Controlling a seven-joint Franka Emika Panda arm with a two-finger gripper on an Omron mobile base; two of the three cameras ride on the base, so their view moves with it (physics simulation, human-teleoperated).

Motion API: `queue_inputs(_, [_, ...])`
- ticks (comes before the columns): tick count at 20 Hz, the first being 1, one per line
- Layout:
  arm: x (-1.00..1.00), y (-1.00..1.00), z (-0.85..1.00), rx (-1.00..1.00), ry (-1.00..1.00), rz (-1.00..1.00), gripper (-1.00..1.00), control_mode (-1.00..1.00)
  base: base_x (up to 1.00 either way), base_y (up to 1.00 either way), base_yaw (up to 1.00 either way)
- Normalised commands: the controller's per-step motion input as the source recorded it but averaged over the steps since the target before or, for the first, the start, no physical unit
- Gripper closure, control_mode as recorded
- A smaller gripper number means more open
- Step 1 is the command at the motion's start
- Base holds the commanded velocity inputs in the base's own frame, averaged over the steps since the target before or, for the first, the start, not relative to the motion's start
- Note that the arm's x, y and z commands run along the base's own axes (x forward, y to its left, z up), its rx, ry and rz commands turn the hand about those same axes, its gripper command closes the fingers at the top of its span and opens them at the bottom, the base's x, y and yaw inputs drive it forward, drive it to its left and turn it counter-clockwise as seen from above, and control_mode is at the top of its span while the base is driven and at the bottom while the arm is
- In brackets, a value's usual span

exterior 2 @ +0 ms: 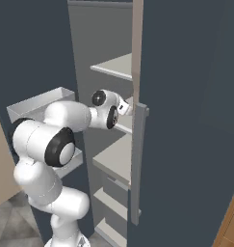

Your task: Take the mango and mushroom from the highest rack and move them to the second highest rack where the orange and tangerine are located, to maximize freezer space. Close the freezer door after rearranging.

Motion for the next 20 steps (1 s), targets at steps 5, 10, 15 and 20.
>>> queue_inputs(5, [-0.91,0.04,0.45,0.0,-0.01,0.0,-1.0,-1.0,0.0,0.0,0.0])
queue_inputs(10, [-0.86,0.01,0.45,0.0,0.0,0.0,-1.0,-1.0,0.0,0.0,0.0])
queue_inputs(15, [-0.79,0.01,0.5,0.0,0.0,0.0,-1.0,-1.0,0.0,0.0,0.0])
queue_inputs(20, [-0.89,0.15,0.39,0.0,0.0,0.0,-1.0,-1.0,0.0,0.0,0.0])
